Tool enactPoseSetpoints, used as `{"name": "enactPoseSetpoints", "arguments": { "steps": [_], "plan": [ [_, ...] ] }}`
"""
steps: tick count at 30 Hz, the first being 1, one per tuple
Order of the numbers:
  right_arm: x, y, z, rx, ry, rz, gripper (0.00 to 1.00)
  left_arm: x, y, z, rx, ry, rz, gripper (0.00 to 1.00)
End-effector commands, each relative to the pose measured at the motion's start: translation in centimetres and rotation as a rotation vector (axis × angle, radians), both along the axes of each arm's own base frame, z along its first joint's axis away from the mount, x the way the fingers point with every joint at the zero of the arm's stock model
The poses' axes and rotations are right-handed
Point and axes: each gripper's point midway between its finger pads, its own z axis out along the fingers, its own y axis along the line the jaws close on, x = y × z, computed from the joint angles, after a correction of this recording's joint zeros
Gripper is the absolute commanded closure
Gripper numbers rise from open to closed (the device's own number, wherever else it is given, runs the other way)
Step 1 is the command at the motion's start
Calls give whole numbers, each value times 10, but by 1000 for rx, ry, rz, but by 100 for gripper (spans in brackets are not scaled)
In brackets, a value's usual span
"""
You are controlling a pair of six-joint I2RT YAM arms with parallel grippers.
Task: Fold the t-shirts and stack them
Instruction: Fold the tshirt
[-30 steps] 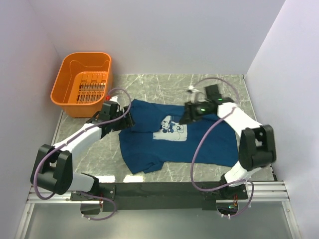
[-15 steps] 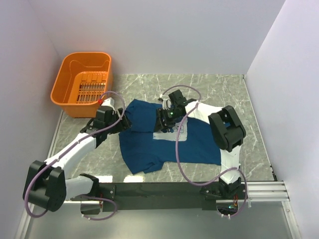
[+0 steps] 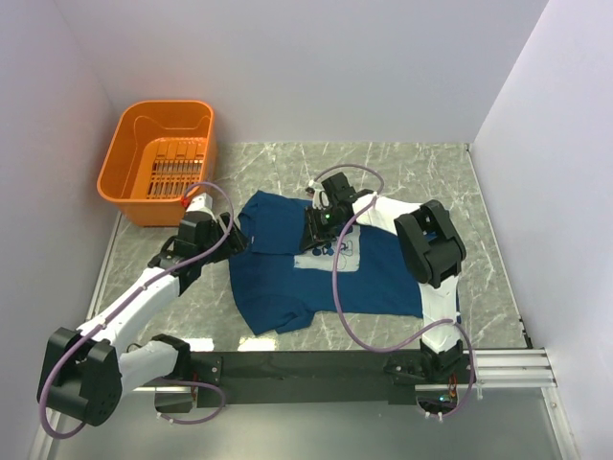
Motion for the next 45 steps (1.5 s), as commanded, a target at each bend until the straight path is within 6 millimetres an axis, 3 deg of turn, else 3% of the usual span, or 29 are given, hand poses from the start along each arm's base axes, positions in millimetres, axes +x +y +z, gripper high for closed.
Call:
{"name": "enactPoseSetpoints", "arguments": {
  "steps": [1,3,8,23,33,45],
  "plan": [
    [9,5,10,6,-51,-12,78,4,3,10,-12,-38,29,25],
    [8,3,11,1,-59,-16,90,4,3,10,-10,-37,30,25],
    [4,-3,24,4,-95,-16,98,3,6,14,-4,-49,34,25],
    [-6,-18,39,-18,-141,2,100,3,7,12,11,-44,30,25],
    [-11,-33,35,-24,-112,28,100,8,6,14,12,-48,25,25],
    [-19,-35,39,-3,-104,67,100,8,5,11,13,-42,16,25]
  ]
}}
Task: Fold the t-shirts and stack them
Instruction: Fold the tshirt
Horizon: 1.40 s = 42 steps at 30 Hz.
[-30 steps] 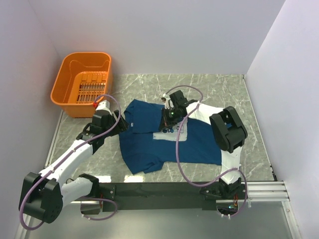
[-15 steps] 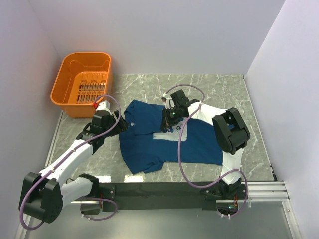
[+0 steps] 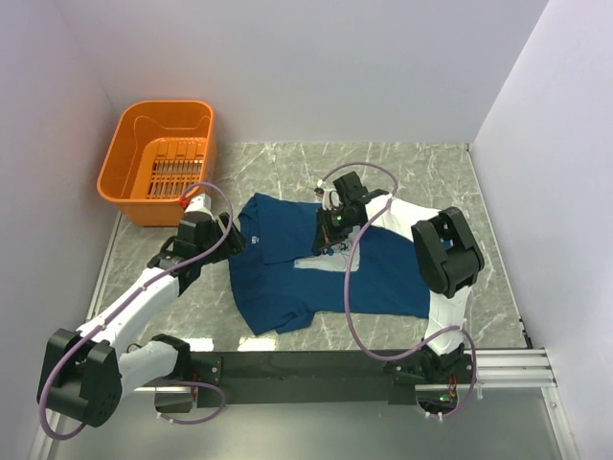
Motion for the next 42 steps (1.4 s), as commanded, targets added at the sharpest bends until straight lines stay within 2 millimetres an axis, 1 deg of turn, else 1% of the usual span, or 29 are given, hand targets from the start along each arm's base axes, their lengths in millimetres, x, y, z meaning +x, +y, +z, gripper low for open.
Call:
{"name": "enactPoseSetpoints", "arguments": {
  "steps": [1,7,8,10,11,13,14,15,16,17,18,19,20,21,22,23,24,25,26,27,29,30,32,33,36,37,39,40,42],
  "plan": [
    [-7,-1,22,39,-27,33,100,9,1,12,3,-44,5,25],
    [-12,-5,23,36,-41,49,100,11,0,19,0,-60,3,25],
    [-10,-6,24,28,-53,44,96,11,0,19,-3,-60,2,25],
    [-7,-9,25,13,-72,40,75,11,0,21,-4,-62,2,25],
    [-4,-13,25,-10,-86,30,57,11,0,22,-3,-64,3,25],
    [7,-22,41,-11,-151,38,42,8,2,26,-2,-71,8,25],
    [9,-28,47,-18,-168,41,39,7,3,29,-1,-75,12,25],
    [17,-33,68,-4,-250,75,38,7,6,32,4,-84,25,25],
    [26,-48,79,-2,-290,70,36,6,8,36,3,-95,33,24],
    [25,-57,88,-1,-310,83,34,3,11,45,1,-116,43,23],
    [26,-63,114,35,-399,127,33,3,14,50,4,-130,62,23],
    [33,-85,126,47,-440,107,33,0,17,62,-8,-160,76,21],
    [29,-95,136,62,-467,123,33,-2,19,65,-14,-169,83,16],
    [25,-107,153,73,-562,170,32,-5,18,69,-35,-174,85,15],
    [16,-111,163,116,-601,214,32,-7,18,73,-53,-182,86,12],
    [8,-128,166,122,-617,223,32,-11,19,78,-77,-198,90,7],
    [-6,-136,170,101,-736,324,32,-15,17,77,-103,-186,89,6],
    [-18,-139,169,97,-781,385,32,-20,12,80,-131,-187,67,6],
    [-38,-144,161,75,-765,442,32,-24,12,74,-143,-166,65,6],
    [-54,-148,155,35,-862,562,32,-29,11,67,-163,-133,73,6],
    [-73,-151,145,7,-890,640,32,-39,12,54,-184,-73,88,6],
    [-86,-146,138,0,-902,686,32,-43,9,50,-211,-45,88,7],
    [-100,-141,123,-12,-875,739,32,-55,6,35,-240,25,91,7],
    [-115,-123,119,20,-867,817,32,-60,4,31,-269,54,106,8],
    [-140,-91,100,62,-824,917,33,-73,3,17,-318,134,154,10],
    [-157,-70,96,94,-823,1004,34,-79,5,12,-321,165,171,10],
    [-161,-50,88,95,-806,1052,36,-86,9,4,-344,208,232,13],
    [-174,-36,85,111,-799,1116,37,-90,11,1,-348,228,256,14],
    [-176,-16,77,84,-799,1170,38,-102,15,-10,-356,300,312,16]
  ]
}}
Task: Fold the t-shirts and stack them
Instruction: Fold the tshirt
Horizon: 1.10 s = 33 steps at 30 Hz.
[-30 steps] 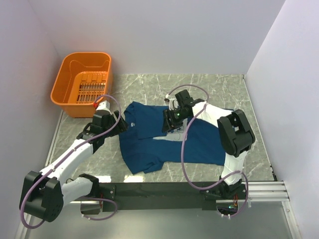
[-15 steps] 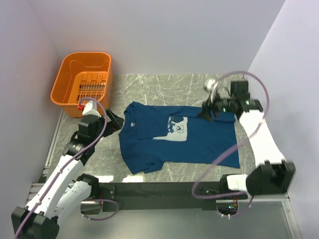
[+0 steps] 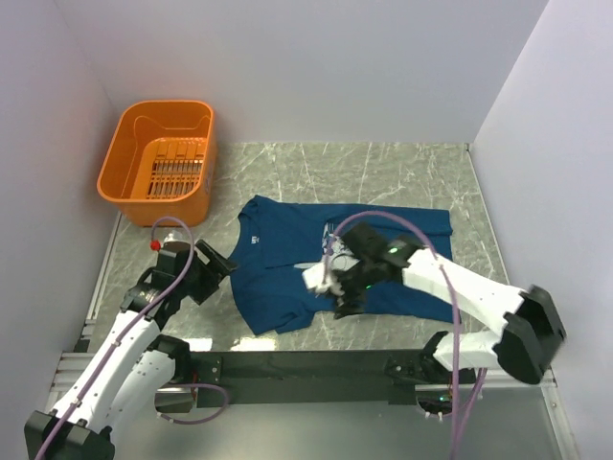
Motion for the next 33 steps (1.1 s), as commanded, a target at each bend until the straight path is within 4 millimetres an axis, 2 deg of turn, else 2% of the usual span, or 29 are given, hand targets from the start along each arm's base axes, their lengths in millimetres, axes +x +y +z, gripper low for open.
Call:
{"name": "enactPoseSetpoints", "arguments": {
  "steps": [1,4,5,7,8,12,17,20,22,23,25,26,27,30,31,33],
  "plan": [
    [2,39,-3,-30,-129,69,39,-20,4,-14,-58,131,92,17],
    [-8,64,-10,-45,-168,125,39,-30,5,-22,-63,190,108,19],
    [-19,76,-14,-43,-167,160,40,-32,5,-25,-62,203,112,19],
    [-24,88,-18,-36,-200,177,41,-32,8,-25,-52,207,124,20],
    [-33,92,-26,-50,-196,191,41,-32,9,-23,-46,204,131,20],
    [-28,107,-41,-69,-239,147,41,-29,21,-9,9,179,167,20],
    [-16,119,-61,-119,-251,93,42,-20,38,25,89,64,192,18],
    [-17,123,-75,-151,-258,87,43,-17,45,53,112,-53,179,17],
    [-17,123,-85,-183,-261,85,45,-17,47,80,101,-165,171,16],
    [-17,123,-89,-193,-259,80,47,-17,48,89,96,-203,172,16],
    [-19,123,-92,-210,-244,91,59,-21,52,109,88,-289,183,15],
    [-21,123,-90,-204,-237,93,64,-22,54,114,85,-315,184,15],
    [-25,125,-86,-190,-218,101,76,-25,55,119,79,-344,186,15],
    [-24,126,-60,-124,-186,80,90,-27,51,119,72,-357,161,15],
    [-26,127,-42,-75,-149,69,91,-27,50,118,72,-353,154,15],
    [-3,119,-24,-26,-90,-16,96,-25,46,113,66,-341,134,15]
  ]
}}
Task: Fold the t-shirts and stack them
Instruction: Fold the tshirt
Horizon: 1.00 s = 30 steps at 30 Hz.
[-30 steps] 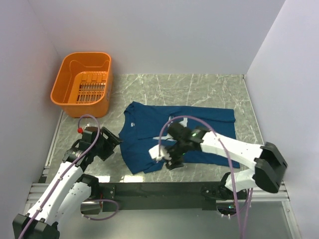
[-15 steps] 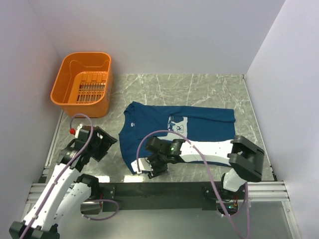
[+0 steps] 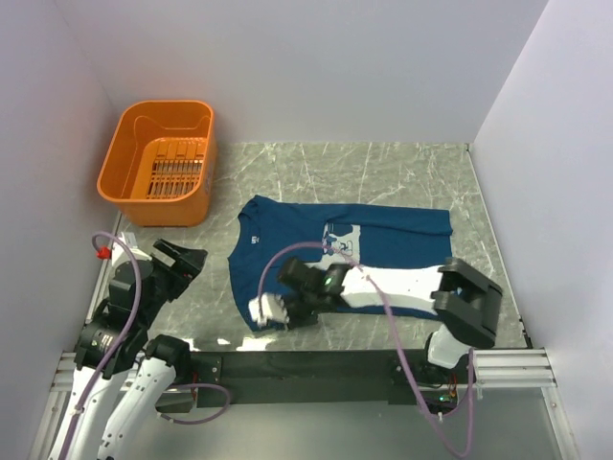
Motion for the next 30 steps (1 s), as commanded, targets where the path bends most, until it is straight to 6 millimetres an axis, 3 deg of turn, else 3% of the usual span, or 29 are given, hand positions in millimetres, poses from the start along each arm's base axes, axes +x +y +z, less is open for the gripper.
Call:
{"name": "enactPoseSetpoints", "arguments": {
  "steps": [1,2,5,8,10,11,12,15,17,18,20,21,22,23,26,30],
  "plan": [
    [26,13,76,223,106,-115,96,5,-4,1,18,-18,-35,15],
    [52,2,80,245,122,-202,97,6,-6,0,15,-17,-40,15],
    [87,-15,85,295,200,-365,96,11,-11,-3,6,-21,-60,15],
    [108,-24,77,307,304,-524,95,16,-17,-7,2,-15,-86,15],
    [135,-38,67,293,341,-673,83,18,-21,-12,6,1,-102,15],
    [142,-42,64,287,344,-710,68,18,-24,-13,2,5,-118,15],
    [155,-51,60,276,321,-774,63,19,-26,-18,1,18,-130,14],
    [176,-59,60,271,279,-877,56,21,-37,-25,-9,22,-189,14],
    [183,-63,69,298,251,-880,52,24,-49,-28,-24,12,-251,13],
    [183,-62,74,309,243,-861,52,21,-59,-38,-42,37,-310,13],
    [160,-56,88,334,278,-681,52,19,-71,-50,-54,62,-389,17],
    [145,-54,91,333,303,-573,52,18,-80,-60,-76,94,-438,22],
    [114,-55,97,343,342,-369,52,19,-83,-64,-79,105,-456,23],
    [95,-53,97,345,343,-265,51,19,-86,-66,-82,113,-468,24],
    [52,-50,81,292,208,-19,50,21,-86,-79,-76,176,-458,27],
    [38,-39,66,229,108,48,49,12,-98,-108,-112,314,-479,35]
  ]
}}
